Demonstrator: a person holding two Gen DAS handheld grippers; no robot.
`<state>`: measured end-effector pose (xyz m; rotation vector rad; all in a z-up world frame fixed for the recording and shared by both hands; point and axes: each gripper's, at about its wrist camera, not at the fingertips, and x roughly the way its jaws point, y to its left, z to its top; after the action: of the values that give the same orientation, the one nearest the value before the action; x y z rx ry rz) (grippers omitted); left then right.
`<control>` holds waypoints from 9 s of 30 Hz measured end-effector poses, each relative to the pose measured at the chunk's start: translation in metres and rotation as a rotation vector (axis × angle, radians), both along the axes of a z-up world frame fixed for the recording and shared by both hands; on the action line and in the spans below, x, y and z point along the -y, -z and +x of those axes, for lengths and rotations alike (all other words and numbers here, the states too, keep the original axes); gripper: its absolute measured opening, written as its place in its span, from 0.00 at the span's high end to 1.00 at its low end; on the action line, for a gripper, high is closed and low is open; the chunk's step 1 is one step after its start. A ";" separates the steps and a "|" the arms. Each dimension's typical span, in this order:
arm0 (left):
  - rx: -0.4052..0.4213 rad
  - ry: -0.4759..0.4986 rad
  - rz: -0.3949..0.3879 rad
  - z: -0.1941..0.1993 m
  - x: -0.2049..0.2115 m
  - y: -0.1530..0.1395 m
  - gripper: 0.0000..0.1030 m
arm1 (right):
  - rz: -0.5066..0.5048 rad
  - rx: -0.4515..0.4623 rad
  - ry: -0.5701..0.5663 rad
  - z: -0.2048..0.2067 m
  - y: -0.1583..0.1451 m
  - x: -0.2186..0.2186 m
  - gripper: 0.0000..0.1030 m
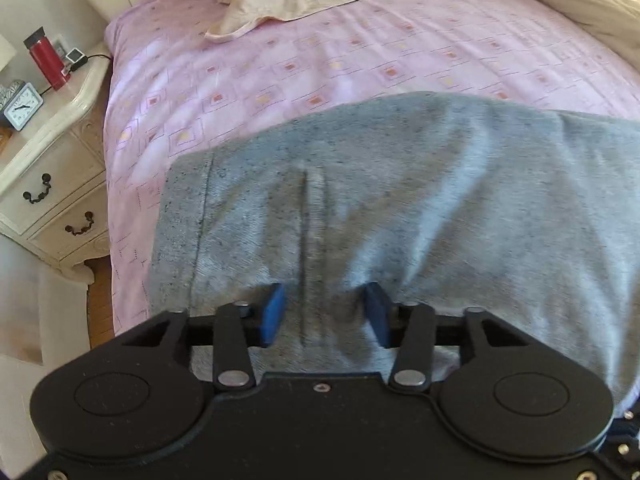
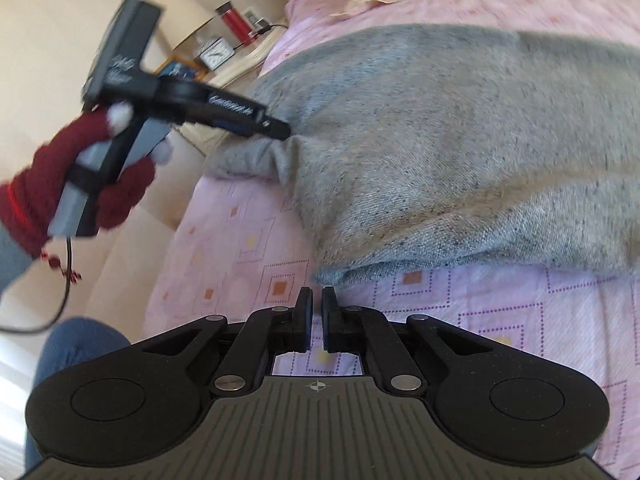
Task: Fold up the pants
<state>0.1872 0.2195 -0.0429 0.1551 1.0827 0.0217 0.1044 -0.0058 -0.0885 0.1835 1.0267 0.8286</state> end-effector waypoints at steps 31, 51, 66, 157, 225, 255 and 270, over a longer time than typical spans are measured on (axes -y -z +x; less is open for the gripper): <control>0.065 0.181 -0.105 0.045 0.121 -0.022 0.51 | -0.502 0.449 0.241 0.147 -0.042 0.217 0.55; 0.013 0.146 -0.139 0.047 0.121 0.008 0.50 | -0.530 0.407 0.153 0.157 -0.033 0.216 0.96; 0.097 0.082 -0.149 0.062 0.120 -0.005 0.51 | -0.603 0.401 0.281 0.194 -0.016 0.199 0.95; -0.038 0.244 -0.236 0.012 0.168 -0.013 0.55 | -0.139 0.083 0.987 0.030 -0.024 0.421 0.50; -0.042 -0.077 -0.485 0.030 0.117 -0.026 0.53 | -0.357 0.681 0.163 0.024 -0.055 0.108 0.59; -0.086 0.260 -0.537 -0.002 0.201 -0.014 0.47 | -0.177 0.507 0.423 0.078 -0.052 0.180 0.95; -0.140 0.319 -0.464 -0.039 0.177 -0.007 0.49 | -0.265 0.499 0.142 0.060 -0.031 0.128 0.94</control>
<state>0.1485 0.0426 -0.0362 -0.0923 1.1638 -0.5296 0.1640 -0.1334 -0.0577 -0.1700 0.6332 0.5616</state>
